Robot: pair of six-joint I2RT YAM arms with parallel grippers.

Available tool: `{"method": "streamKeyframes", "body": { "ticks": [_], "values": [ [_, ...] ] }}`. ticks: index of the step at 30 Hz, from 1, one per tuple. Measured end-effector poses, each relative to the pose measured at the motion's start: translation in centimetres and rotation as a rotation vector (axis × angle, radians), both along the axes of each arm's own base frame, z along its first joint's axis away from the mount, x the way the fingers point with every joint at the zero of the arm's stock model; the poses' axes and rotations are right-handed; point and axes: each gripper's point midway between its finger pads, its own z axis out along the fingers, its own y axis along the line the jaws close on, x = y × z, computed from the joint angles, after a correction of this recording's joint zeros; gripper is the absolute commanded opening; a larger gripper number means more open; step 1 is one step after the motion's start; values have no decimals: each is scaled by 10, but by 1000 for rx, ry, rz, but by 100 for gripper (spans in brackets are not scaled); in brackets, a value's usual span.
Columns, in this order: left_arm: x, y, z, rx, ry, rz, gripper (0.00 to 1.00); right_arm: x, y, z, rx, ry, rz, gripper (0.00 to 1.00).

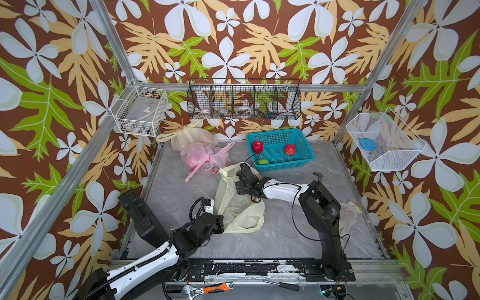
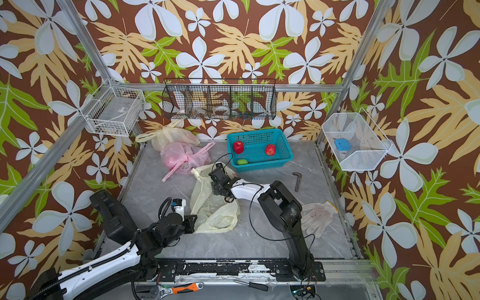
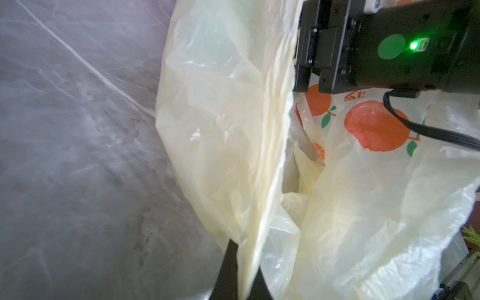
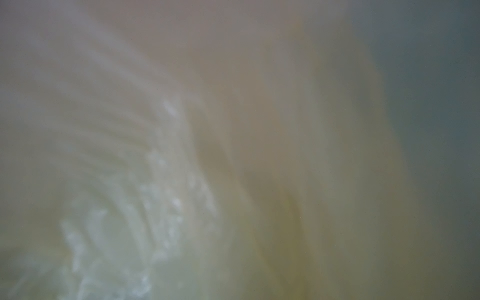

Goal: Untie the knot of a plastic bag & take out the apple
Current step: Pick up the apple from the plastic bag.

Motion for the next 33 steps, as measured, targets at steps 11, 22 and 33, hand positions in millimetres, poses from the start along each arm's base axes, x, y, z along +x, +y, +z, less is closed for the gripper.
{"method": "streamKeyframes", "body": {
  "ticks": [11,22,33],
  "values": [
    [4,5,19,1,-14,39,0,-23,1,-23,53,68,21,53],
    [12,2,52,-61,-60,76,0,-52,32,60,135,-25,172,45],
    [8,-1,53,-71,-46,51,0,-96,20,104,104,-84,239,45]
  ]
}}
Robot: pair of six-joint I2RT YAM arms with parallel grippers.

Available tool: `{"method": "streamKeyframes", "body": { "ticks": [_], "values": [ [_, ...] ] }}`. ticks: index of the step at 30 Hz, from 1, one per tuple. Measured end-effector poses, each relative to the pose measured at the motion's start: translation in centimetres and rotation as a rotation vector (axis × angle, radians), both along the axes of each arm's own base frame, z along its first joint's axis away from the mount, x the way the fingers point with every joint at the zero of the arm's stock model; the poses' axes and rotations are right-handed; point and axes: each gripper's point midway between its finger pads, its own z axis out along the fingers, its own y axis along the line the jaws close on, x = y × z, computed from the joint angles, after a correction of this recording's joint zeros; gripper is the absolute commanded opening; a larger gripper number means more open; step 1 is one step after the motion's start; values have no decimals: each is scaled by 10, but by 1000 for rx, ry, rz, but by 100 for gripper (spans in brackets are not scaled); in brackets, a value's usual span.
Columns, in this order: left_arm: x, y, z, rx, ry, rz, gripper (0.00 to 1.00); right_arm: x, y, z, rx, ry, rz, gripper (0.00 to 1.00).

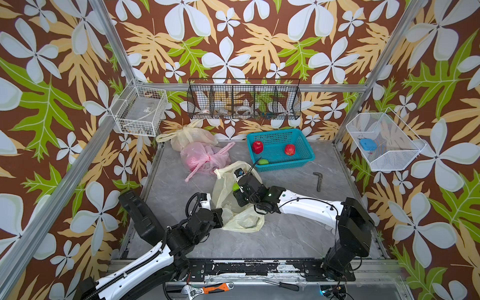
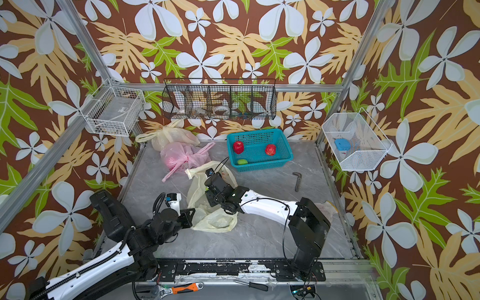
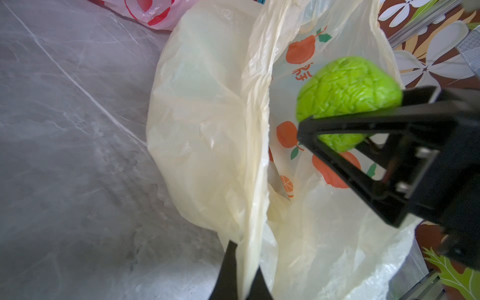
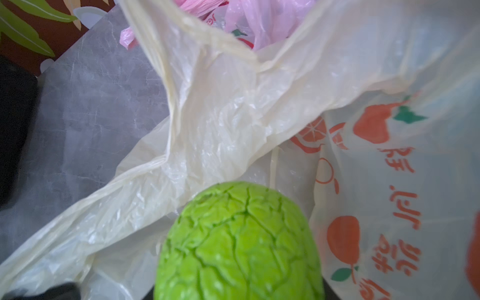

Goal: Untie the knot of a plastic bag & take out the apple
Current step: Pick up the apple from the plastic bag, then place the apple in the basket.

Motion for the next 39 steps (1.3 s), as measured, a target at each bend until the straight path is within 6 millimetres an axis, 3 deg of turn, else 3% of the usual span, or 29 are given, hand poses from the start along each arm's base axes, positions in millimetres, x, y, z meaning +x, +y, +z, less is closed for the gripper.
{"method": "streamKeyframes", "body": {
  "ticks": [4,10,16,20,27,35,39],
  "values": [
    [1,-2,-4,21,16,-3,0,-8,-10,14,14,-22,-7,45],
    [11,-9,-2,57,15,-9,0,-15,-21,53,70,-94,-6,45],
    [20,-8,6,66,-15,27,0,-2,-48,89,57,-223,-70,45],
    [26,-3,20,73,-67,63,0,18,-83,105,44,-284,-157,45],
    [34,12,42,82,-162,140,0,56,-141,103,47,-299,-315,46],
    [37,17,47,94,-195,162,0,99,-170,76,66,-248,-394,47],
    [37,16,46,97,-192,161,0,116,-171,60,65,-218,-404,47]
  ]
}}
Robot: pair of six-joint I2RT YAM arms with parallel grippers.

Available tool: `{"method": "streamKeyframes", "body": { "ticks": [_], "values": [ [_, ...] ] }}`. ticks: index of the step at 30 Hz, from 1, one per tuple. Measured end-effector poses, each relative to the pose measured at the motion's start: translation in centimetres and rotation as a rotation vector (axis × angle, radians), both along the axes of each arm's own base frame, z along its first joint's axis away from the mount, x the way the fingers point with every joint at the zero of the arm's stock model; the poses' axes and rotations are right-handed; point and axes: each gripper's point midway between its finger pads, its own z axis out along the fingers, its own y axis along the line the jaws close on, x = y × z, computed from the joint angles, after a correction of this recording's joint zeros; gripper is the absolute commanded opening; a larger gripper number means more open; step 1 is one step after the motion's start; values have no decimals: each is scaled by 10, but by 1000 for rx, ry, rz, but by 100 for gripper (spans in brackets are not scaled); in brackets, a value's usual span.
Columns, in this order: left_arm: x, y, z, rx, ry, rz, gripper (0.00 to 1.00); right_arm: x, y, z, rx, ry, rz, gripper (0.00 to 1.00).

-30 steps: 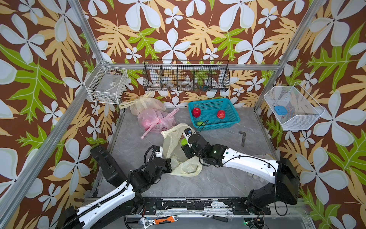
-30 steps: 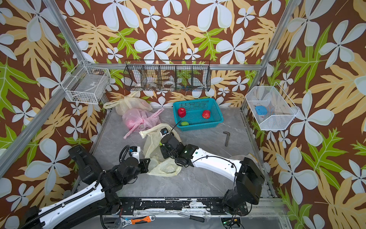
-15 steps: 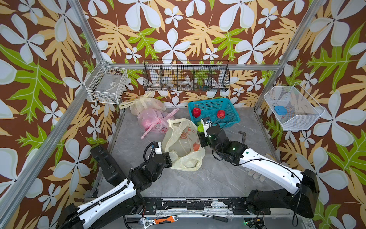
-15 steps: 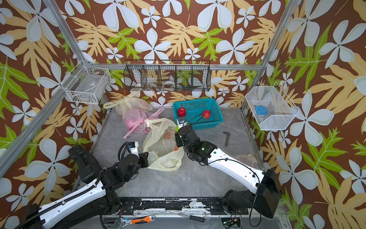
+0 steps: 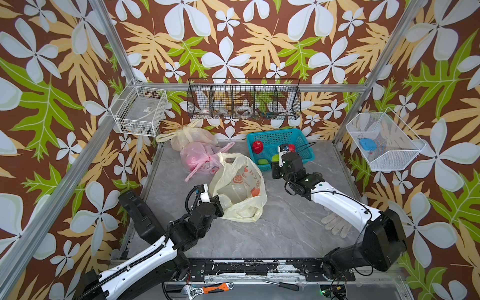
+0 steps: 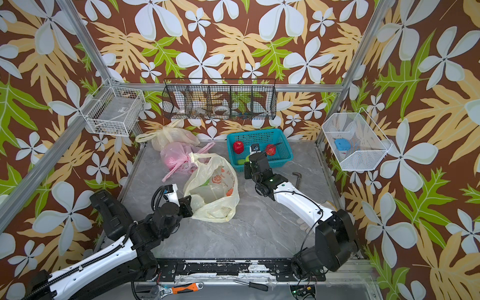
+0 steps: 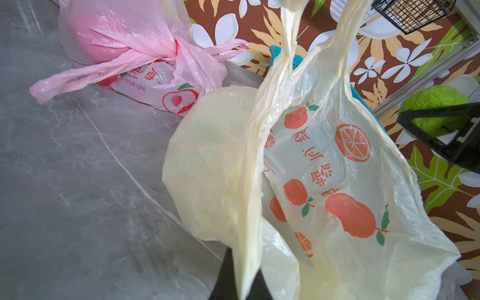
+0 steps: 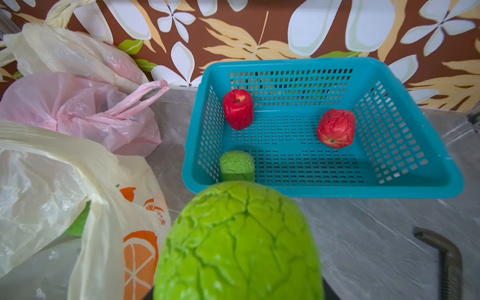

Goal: Untie the knot of a plastic bag & take out the apple
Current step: Place the apple in the basket, then pick up the apple from the plastic bag.

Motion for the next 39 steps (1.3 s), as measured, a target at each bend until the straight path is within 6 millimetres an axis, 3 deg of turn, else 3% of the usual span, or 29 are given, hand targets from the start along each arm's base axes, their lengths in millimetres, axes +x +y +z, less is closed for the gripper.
{"method": "streamKeyframes", "body": {
  "ticks": [5,15,17,20,24,27,33,39],
  "values": [
    [0,-1,-2,7,5,-4,0,28,6,-10,10,11,-9,48],
    [-2,-5,-6,39,22,-38,0,100,44,-38,-4,31,15,51],
    [-2,-7,-8,44,30,-53,0,114,51,-46,-13,44,22,56],
    [-2,-11,-9,65,44,-74,0,125,56,-61,-31,70,23,73],
    [-4,-13,-17,88,61,-98,0,130,52,-78,-70,110,19,78],
    [-7,-13,-25,95,75,-113,0,131,48,-76,-84,120,15,78],
    [-11,-17,-34,80,85,-142,0,110,44,-54,-67,116,43,77],
    [-3,-33,-34,66,93,-182,0,75,41,-2,-12,57,83,76]
  ]
}}
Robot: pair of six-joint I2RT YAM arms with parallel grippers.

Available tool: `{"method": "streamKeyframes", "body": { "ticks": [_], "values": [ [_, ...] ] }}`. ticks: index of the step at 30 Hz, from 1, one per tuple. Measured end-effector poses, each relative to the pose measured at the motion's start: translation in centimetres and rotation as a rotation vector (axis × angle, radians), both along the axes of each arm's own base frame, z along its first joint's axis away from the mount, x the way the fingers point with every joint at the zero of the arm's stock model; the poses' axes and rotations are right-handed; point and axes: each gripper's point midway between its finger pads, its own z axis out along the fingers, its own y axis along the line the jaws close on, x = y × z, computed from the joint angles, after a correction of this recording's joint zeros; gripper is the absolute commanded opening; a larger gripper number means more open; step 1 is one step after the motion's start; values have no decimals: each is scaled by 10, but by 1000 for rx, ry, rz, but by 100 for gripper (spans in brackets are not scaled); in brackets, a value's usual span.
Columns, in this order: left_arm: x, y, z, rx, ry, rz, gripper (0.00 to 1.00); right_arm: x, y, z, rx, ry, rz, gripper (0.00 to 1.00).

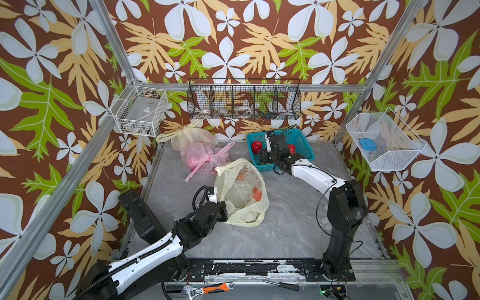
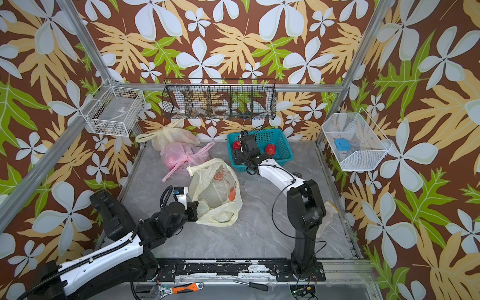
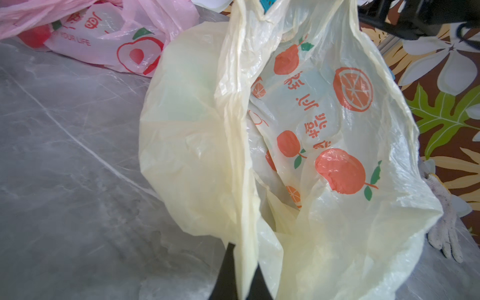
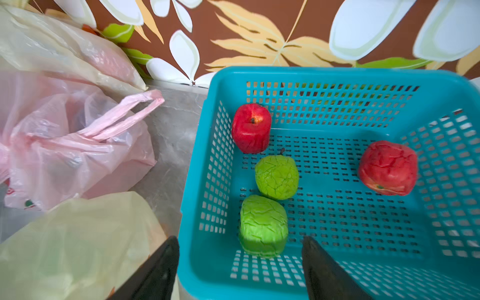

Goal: Untie the knot of a plastic bag & take out the apple
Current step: Pick up the apple from the plastic bag.

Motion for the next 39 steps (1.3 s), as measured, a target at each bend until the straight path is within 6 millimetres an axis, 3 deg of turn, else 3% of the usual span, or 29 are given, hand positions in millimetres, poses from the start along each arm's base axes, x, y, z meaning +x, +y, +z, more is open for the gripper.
{"method": "streamKeyframes", "body": {
  "ticks": [3,5,10,13,19,24,32,37,39],
  "values": [
    [5,-11,-2,14,7,-33,0,-28,11,15,23,-17,44,75],
    [9,-16,-3,24,13,-42,0,-52,25,14,21,-10,87,73],
    [8,-15,-12,43,29,-40,0,-127,81,-10,-8,42,262,59],
    [3,-10,-18,37,34,-35,0,-148,108,-36,-33,88,341,43],
    [-1,-6,-6,5,8,-33,0,-134,136,-102,-65,202,371,37],
    [-7,-7,-9,-14,13,-55,0,-121,161,-130,-34,236,385,41],
    [-15,-14,-15,-29,44,-111,0,-75,177,-114,66,120,298,74],
    [-19,-14,-22,-4,65,-135,0,-61,190,-111,99,76,301,80],
    [-20,-13,-23,12,64,-144,0,-57,197,-120,105,74,309,82]
  ]
}}
